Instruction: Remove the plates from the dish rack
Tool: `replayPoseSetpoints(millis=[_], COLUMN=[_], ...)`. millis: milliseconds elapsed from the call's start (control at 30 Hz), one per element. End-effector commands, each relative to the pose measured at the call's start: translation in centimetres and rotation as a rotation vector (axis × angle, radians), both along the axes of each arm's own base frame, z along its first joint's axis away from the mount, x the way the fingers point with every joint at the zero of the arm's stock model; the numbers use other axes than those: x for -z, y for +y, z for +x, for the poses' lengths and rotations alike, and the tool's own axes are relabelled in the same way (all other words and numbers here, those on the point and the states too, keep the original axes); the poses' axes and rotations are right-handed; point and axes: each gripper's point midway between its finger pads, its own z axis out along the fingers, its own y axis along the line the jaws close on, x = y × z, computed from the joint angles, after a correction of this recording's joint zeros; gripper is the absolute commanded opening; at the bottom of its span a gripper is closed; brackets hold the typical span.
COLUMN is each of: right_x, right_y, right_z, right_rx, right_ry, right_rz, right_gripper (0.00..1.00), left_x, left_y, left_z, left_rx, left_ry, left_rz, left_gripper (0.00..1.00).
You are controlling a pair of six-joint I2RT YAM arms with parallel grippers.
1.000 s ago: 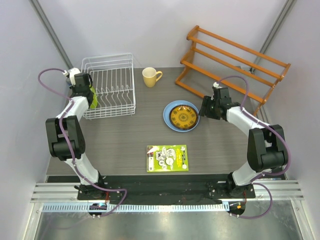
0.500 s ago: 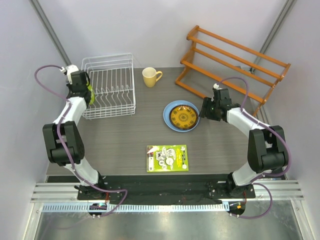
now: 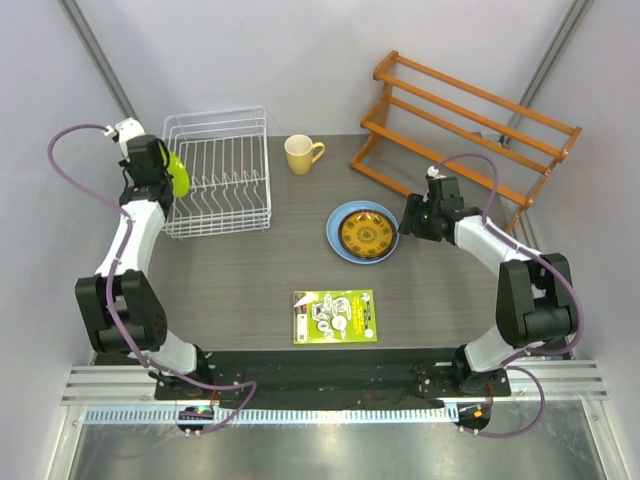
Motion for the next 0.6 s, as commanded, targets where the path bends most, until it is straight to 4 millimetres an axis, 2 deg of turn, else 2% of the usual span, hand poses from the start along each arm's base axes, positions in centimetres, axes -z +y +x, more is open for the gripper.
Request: replayPoseSetpoints(millis=[0,33,67,133,167,367,400,500,533,567], right_x=[-3.5,-4.1,-4.8,-5.9,-6.5,-9.3,-9.7,-10.6,-10.8,-11.1], right_y=[-0.1,0.0,0.0,0.3,0.5,2.2,2.5,3.5,3.7,4.1], right_z=[0.8,1.0,1.1,1.3,1.3,1.6,1.6,1.7,1.7,1.7], right_rx=[0.001,0.002,0.000,-0.009,-0.015,-0.058,-0.067,-0.093,-0.100,-0.110], right_ry=[-0.112,-0.125,-0.140,-0.162,-0.173,-0.220,-0.226,-0.244,-0.247,-0.256], right_rz=[0.008,0.013,0.017,0.032,0.043,0.131,0.146,0.197,0.209,0.225], right_gripper=[0.61,0.61,0.61,0.61,0.61,0.61,0.62,0.62,0.62,0.62], left_x=[-4.7,-5.3,-5.2,-5.5,-4.9,-4.0,-3.8,-2.7,-2.6,-2.9], left_y=[-1.1,-1.7,-3.0,-4.2,-6.0,-12.9,-14.7,-17.5,-19.4,-20.4], left_z=[-0.5,-0.7,-0.4,-0.6,-0.5,-0.2,-0.3,-0.3,-0.6,-0.4], left_rx=[0.055,0.068,0.137,0.181,0.251,0.509,0.569,0.640,0.706,0.747], left_ry=[-0.110,-0.139,-0.142,-0.167,-0.173,-0.215,-0.218,-0.205,-0.199,-0.217], left_rz=[-0.022,-0.056,-0.095,-0.146,-0.217,-0.467,-0.538,-0.619,-0.653,-0.666], left_gripper=[0.00,0.00,0.00,0.00,0.00,0.00,0.00,0.00,0.00,0.00])
